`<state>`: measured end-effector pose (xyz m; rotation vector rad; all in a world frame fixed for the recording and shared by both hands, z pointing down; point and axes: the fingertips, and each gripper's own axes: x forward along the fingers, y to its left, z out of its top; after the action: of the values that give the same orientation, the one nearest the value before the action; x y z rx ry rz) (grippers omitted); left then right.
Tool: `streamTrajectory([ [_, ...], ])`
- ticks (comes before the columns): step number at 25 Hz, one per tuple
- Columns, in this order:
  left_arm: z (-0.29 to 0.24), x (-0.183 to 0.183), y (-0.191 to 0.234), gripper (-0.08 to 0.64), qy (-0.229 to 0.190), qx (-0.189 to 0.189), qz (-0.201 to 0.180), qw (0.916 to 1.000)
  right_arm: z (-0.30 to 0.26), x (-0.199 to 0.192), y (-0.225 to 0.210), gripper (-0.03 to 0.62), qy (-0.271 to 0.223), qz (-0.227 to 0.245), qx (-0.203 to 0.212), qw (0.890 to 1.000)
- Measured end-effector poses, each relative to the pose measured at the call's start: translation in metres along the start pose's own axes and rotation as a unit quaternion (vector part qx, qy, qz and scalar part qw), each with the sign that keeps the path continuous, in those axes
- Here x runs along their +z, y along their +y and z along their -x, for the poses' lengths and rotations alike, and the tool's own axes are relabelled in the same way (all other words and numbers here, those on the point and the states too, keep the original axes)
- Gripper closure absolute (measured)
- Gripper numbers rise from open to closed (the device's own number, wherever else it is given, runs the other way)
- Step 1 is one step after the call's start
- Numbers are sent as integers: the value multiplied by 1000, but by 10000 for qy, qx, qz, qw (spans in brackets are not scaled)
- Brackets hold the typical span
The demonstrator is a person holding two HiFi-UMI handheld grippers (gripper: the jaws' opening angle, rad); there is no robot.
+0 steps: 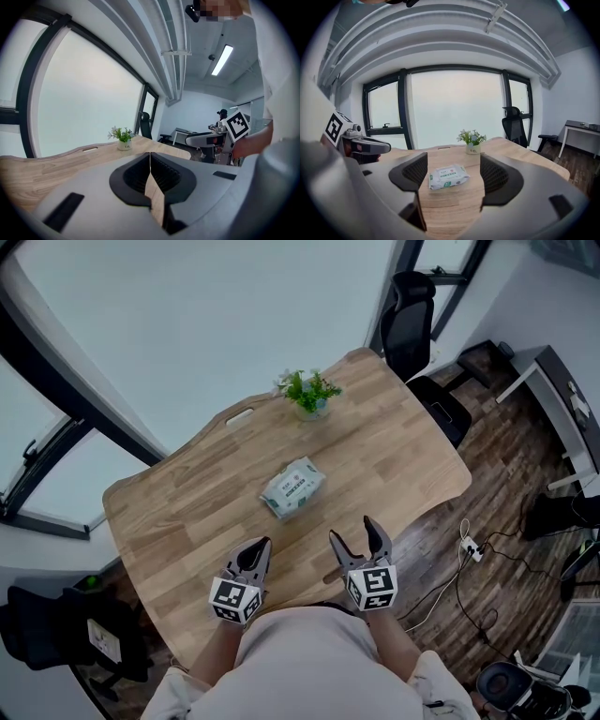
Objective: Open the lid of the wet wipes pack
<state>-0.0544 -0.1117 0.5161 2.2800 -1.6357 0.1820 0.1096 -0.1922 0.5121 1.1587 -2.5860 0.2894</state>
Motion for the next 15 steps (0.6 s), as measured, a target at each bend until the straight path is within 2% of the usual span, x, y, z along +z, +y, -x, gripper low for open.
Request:
streamTrajectory([
  [15, -42, -33, 22, 538, 477, 40, 90, 9988, -62, -24, -4, 256, 636, 863, 328, 9937],
])
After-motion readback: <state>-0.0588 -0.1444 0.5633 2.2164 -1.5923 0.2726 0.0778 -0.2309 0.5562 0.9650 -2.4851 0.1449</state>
